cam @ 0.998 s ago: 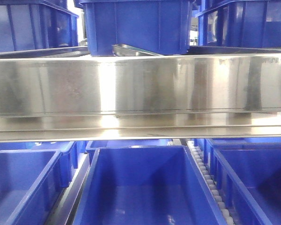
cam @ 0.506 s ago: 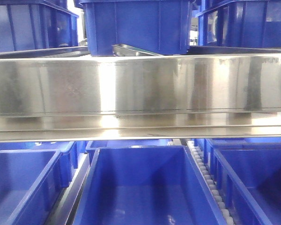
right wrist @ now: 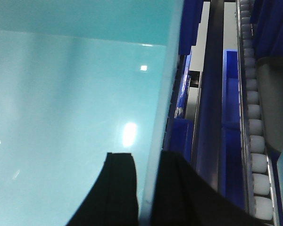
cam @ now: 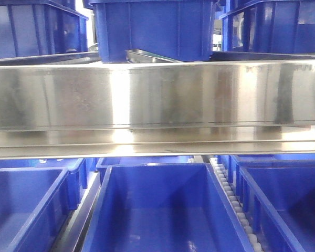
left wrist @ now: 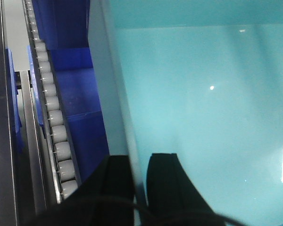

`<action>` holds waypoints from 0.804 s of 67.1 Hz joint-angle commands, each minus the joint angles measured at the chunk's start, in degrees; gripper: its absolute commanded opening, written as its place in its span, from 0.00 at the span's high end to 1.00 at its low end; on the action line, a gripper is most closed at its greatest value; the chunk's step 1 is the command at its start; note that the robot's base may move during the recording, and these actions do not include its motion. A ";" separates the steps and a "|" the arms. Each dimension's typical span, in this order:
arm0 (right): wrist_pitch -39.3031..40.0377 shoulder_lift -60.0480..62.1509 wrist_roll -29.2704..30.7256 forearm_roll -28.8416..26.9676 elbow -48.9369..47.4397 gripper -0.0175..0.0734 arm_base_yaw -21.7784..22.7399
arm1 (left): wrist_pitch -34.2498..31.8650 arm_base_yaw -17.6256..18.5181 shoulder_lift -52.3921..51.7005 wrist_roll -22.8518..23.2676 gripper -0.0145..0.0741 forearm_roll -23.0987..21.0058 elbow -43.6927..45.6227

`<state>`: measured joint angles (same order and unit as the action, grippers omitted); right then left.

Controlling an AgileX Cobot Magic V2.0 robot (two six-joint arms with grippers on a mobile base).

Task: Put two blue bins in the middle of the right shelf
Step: 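Lift the light blue bin and pull it off the shelf toward the robot, then hold the bin with both grippers while the base turns away from the shelf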

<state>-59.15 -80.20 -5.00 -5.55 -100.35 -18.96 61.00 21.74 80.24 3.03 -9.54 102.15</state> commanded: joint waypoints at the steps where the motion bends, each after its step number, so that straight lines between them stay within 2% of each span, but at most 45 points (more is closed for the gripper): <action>1: 1.40 0.86 1.31 1.70 -0.25 0.97 0.58 | -2.46 -0.07 -1.02 -1.07 0.96 2.58 0.65; 54: 1.64 0.86 1.31 1.70 -0.25 0.97 0.58 | -2.46 -0.07 -1.02 -1.07 0.96 2.58 0.65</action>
<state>-59.06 -80.30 -5.00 -5.55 -100.35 -18.96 60.88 21.74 80.24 3.03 -9.43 102.15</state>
